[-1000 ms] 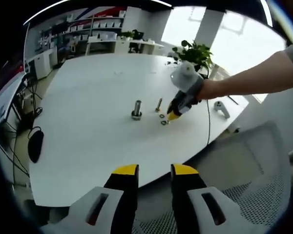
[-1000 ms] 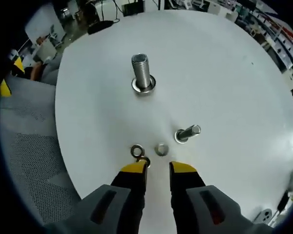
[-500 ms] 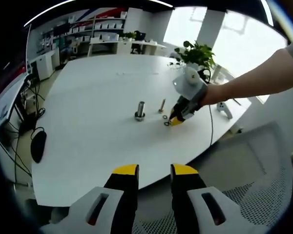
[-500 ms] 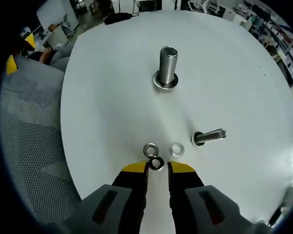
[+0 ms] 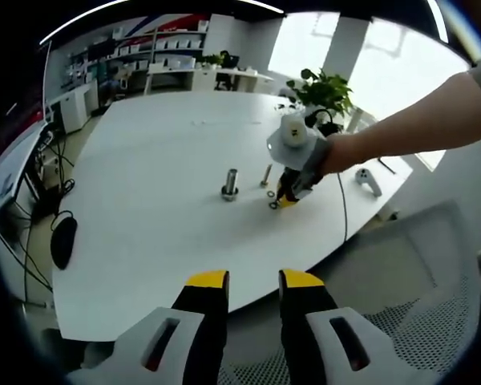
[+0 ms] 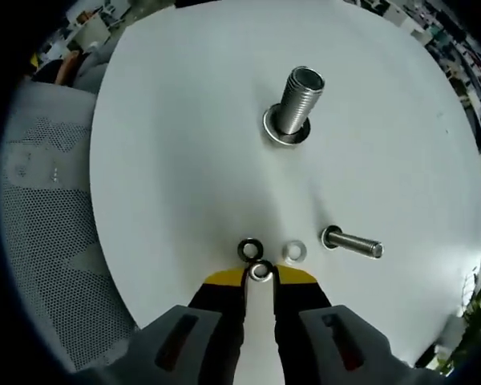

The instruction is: Place the washer onto the threaded stud by aligning its center hole with the stud, sliding it down to the base, and recovering from edge contact or off-axis alignment until the washer reaches the visible bottom stop.

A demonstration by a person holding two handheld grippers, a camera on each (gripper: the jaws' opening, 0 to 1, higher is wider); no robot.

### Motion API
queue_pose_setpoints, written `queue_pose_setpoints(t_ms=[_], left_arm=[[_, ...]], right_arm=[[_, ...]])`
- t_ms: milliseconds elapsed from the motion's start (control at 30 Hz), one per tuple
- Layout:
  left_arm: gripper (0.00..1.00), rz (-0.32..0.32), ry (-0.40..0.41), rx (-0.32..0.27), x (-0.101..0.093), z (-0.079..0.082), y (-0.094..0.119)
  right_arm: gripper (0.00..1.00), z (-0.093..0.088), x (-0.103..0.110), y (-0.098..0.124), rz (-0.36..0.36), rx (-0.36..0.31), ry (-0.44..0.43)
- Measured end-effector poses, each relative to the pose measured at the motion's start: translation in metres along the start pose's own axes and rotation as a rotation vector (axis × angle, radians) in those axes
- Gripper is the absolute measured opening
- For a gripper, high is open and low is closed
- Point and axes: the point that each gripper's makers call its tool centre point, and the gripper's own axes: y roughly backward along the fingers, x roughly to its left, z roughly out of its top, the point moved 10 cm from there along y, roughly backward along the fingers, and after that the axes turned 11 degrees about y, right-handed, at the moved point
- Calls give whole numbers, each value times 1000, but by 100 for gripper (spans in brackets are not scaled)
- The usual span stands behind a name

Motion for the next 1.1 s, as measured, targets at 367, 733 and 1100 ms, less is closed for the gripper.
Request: queue_pose_setpoints(t_ms=[367,733,1100], left_arm=[[22,7,6,-2,1,0,0],[22,4,-1,4,0,-1,0],[22,2,-3,-4,0,0,0]], right_arm=[[13,-24,6,1,-71,-187,-148],[13,-36,9,3,-92,-218,-279],[13,-42,-14,26,-135,-251,-301]])
